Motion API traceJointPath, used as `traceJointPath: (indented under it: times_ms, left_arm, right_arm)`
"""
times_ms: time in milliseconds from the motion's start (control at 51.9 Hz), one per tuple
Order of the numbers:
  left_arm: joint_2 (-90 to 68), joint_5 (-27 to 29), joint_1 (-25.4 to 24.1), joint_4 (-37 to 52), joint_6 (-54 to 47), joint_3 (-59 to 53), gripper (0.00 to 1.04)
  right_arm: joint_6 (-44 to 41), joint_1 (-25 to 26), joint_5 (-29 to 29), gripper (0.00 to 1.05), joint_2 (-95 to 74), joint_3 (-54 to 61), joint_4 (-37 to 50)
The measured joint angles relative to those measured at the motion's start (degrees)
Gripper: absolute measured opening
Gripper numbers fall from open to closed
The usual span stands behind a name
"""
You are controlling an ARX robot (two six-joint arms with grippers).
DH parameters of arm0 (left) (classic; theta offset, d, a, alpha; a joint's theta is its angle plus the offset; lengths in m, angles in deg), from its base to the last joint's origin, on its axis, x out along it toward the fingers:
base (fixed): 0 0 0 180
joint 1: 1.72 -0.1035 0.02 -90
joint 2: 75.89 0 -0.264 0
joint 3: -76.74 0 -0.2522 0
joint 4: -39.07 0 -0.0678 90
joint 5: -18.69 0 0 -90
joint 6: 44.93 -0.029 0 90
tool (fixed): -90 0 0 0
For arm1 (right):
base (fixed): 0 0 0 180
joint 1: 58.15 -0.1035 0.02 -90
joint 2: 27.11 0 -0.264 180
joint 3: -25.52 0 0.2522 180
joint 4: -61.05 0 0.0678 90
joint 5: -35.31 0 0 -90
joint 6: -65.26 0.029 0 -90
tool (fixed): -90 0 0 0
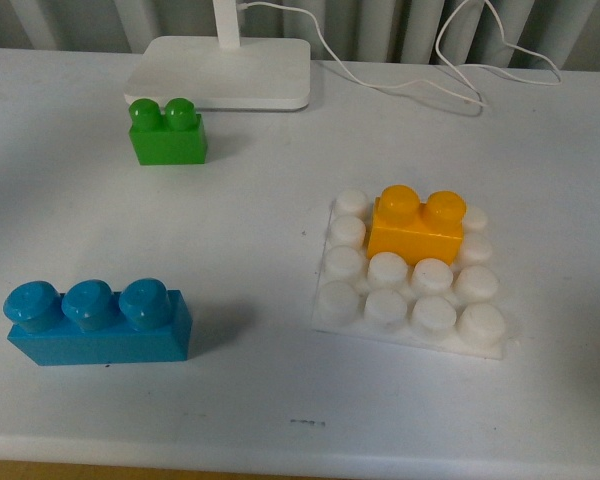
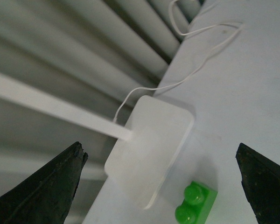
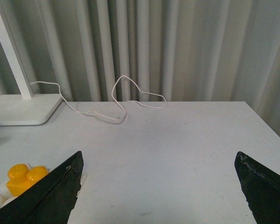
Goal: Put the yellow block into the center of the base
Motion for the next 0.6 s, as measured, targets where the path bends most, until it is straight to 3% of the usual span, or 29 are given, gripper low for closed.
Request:
traceJointPath:
  times_ms: [270,463,598]
  left_arm:
    - [16.9,7.3,-6.4,14.7,18.3,-19.2,0.99]
    - [25.4,11.0,-12.4,17.0,35.8,-27.7,0.99]
    - [26.5,11.0,-13.0,17.4,41.0,-28.4,0.99]
  right_arm:
    - [0.0,0.0,0.0,0.95,0.0,0.0,0.0]
    - [0.0,0.0,0.0,0.95,0.0,0.0,0.0]
    - [0.0,0.0,0.0,0.95,0.0,0.0,0.0]
